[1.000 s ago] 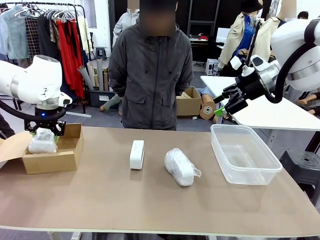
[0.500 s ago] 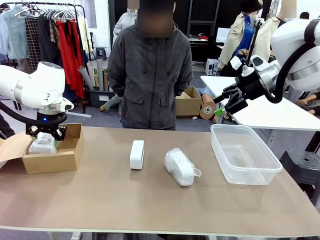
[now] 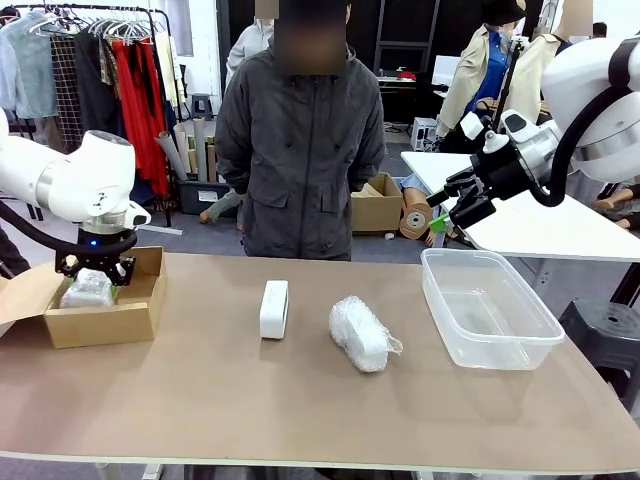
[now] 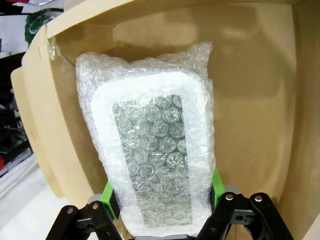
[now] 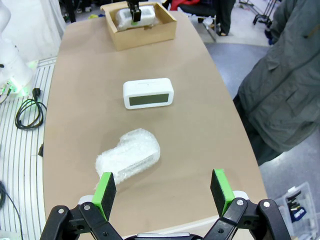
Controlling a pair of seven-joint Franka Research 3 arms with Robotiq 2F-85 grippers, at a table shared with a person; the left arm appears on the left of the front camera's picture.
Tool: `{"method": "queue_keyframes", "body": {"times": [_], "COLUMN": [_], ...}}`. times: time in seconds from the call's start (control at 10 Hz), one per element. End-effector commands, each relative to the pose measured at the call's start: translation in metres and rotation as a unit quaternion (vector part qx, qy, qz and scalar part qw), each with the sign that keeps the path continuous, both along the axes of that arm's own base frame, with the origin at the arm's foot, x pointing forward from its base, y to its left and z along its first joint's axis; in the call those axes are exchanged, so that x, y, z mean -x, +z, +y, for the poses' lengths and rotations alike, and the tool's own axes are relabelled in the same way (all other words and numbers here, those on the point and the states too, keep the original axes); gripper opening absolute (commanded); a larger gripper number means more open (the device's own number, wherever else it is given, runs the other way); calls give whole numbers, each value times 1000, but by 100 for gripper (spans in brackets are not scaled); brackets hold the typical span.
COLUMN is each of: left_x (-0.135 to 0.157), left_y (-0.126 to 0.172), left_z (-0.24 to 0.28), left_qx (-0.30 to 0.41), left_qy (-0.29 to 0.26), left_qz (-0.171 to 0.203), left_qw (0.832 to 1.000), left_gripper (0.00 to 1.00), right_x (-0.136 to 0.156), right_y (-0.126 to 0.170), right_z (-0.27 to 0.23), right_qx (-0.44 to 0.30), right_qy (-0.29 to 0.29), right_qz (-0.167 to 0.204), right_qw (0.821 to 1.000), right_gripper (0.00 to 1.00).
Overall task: Separate and place wrapped and unwrapped clocks.
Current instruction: If the picked Digital clock is wrapped, place it in the Package Box ; if not, place it in the Organizing box.
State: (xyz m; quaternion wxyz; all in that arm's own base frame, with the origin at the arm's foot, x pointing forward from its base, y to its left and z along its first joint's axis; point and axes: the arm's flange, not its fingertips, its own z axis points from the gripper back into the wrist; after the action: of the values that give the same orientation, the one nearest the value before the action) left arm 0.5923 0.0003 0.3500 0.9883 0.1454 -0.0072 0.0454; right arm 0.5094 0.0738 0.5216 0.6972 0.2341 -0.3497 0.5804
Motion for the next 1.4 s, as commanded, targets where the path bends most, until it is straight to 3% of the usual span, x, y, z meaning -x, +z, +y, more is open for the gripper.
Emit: {"method": "queue_keyframes", "body": {"times": [0.0, 0.1, 0.2, 0.6, 0.7, 1.3], "left_x": [-4, -5, -6, -6, -6, -1], "left_y": [0, 0, 0, 2, 2, 25], "left_z": [1, 1, 1, 2, 2, -1], "left_qx": [-22, -24, -25, -28, -29, -21], "left_qy": [13, 14, 14, 15, 15, 14], "left_qz": [-3, -1, 0, -2, -4, -18], "left_qw": [1000, 1000, 1000, 1000, 999, 1000], "left_gripper": [0, 4, 17, 94, 100, 100], "right_x": [0, 0, 0, 0, 0, 0], "right_y": [2, 2, 2, 2, 2, 2], "right_z": [0, 0, 0, 0, 0, 0], "right_qx": [-6, -6, -6, -6, -6, -6], "right_qy": [2, 2, 2, 2, 2, 2], "right_qz": [-1, -1, -1, -1, -1, -1], "right_qw": [1000, 1000, 1000, 1000, 1000, 1000], "right_gripper": [100, 100, 100, 100, 100, 100]}}
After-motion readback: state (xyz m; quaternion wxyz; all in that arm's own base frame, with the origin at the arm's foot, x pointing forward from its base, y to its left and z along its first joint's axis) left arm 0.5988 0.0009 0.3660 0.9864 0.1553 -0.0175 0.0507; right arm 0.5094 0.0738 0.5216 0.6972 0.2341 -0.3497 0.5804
